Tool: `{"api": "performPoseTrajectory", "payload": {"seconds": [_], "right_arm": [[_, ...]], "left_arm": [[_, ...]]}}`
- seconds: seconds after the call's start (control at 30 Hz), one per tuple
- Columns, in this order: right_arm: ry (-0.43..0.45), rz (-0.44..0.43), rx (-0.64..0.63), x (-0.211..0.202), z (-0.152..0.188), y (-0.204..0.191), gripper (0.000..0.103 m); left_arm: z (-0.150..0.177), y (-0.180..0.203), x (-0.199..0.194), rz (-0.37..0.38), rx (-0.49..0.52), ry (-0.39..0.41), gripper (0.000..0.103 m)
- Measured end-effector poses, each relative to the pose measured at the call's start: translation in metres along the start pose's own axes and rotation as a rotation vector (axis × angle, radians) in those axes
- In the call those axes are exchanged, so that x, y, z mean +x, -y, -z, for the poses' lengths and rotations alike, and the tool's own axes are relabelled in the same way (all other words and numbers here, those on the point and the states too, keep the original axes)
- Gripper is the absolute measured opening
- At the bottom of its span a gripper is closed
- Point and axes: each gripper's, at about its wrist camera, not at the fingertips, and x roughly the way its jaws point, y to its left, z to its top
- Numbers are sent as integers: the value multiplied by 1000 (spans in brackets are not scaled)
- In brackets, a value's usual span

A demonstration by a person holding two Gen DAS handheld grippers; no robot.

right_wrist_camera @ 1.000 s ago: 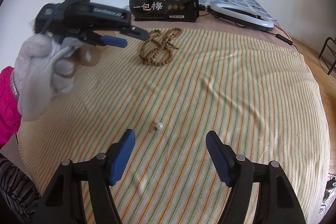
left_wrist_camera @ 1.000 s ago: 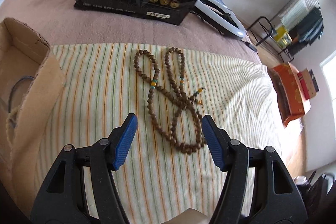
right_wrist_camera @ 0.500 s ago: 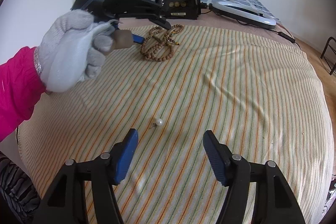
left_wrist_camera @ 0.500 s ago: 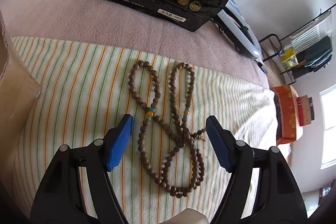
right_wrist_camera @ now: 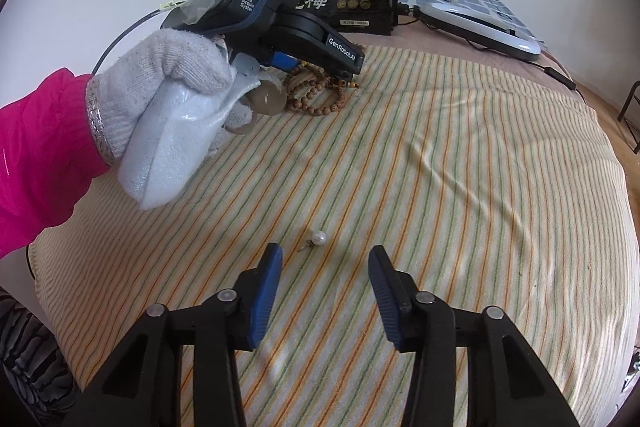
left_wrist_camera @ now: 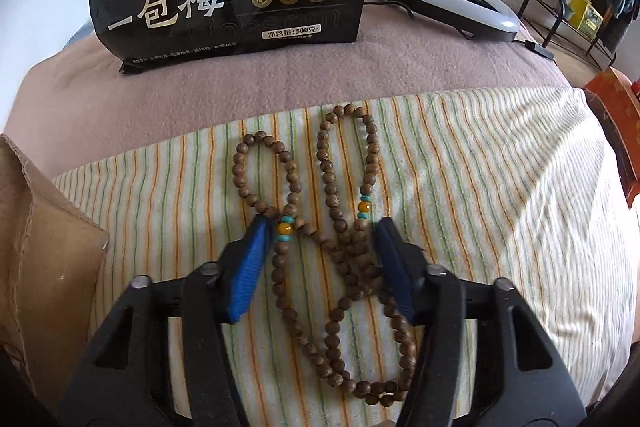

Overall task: Organize jewelry
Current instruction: 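Grasp the brown prayer-bead strand with the left tool while the right tool grasps a white pearl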

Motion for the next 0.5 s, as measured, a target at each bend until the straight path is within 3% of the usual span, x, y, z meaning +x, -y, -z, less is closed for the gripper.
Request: {"api": "performPoseTrajectory", "payload": {"seconds": [0.07,0.17,0.27,0.5], "right_arm": [[-5,-7,0,4,-2,0,39],[-12,-19,3,9,-5,-2,33],[-21,-14,-9,12,-5,-5,29],[-33,8,3,16,-7,-2,19]], "left_arm": [[2,-6,-3,5,9,2,33],[10,-10,-8,25,19,10,21],[18,-11,-13,34,43,22,15],[38,-24,-27,92,35,19,11]]}}
